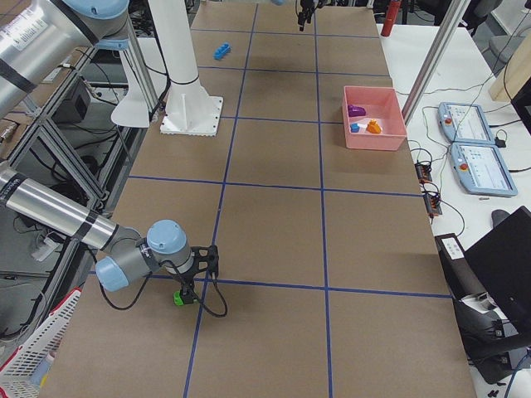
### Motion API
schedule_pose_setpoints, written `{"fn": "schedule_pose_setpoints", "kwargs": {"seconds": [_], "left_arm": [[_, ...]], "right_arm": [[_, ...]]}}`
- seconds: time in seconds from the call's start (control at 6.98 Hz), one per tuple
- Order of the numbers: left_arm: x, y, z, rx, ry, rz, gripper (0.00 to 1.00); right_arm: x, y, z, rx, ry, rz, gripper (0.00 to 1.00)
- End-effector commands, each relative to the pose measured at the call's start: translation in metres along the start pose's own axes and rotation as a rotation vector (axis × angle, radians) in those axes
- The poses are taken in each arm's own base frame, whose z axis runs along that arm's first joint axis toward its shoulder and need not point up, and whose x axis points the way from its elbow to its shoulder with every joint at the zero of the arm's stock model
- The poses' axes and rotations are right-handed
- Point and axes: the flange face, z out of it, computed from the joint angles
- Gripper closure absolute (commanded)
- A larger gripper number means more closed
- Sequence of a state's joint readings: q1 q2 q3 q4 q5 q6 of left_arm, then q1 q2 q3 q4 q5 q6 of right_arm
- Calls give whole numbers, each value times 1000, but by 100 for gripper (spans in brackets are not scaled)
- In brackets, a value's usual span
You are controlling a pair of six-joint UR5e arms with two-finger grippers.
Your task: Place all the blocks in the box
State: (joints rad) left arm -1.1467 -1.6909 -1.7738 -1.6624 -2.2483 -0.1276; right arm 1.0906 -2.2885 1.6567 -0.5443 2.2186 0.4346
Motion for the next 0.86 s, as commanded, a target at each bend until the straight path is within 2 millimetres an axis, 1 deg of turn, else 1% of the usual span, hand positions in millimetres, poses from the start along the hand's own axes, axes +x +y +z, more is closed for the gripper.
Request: {"fn": "schedule_pose_setpoints", "kwargs": {"seconds": [0.0,0.14,0.29,0.43,0.57,0.72], "left_arm": [[-1,1,-1,1,-3,-2,0],[0,1,-2,2,-2,-1,0],[-1,1,-1,1,-2,-3,0],[0,1,-2,3,-1,-1,0],[2,1,-4,7,-1,0,0],[2,3,-5,8,-1,1,0]], "right_arm": [[8,4,28,-81,13,-34,0],[0,2,36,-116,6,-77,0],[-4,2,40,-139,4,-101,0],[-3,1,41,-132,26,-108,2],[0,0,43,-127,53,-118,63],[-1,0,44,-127,60,-133,100]]}}
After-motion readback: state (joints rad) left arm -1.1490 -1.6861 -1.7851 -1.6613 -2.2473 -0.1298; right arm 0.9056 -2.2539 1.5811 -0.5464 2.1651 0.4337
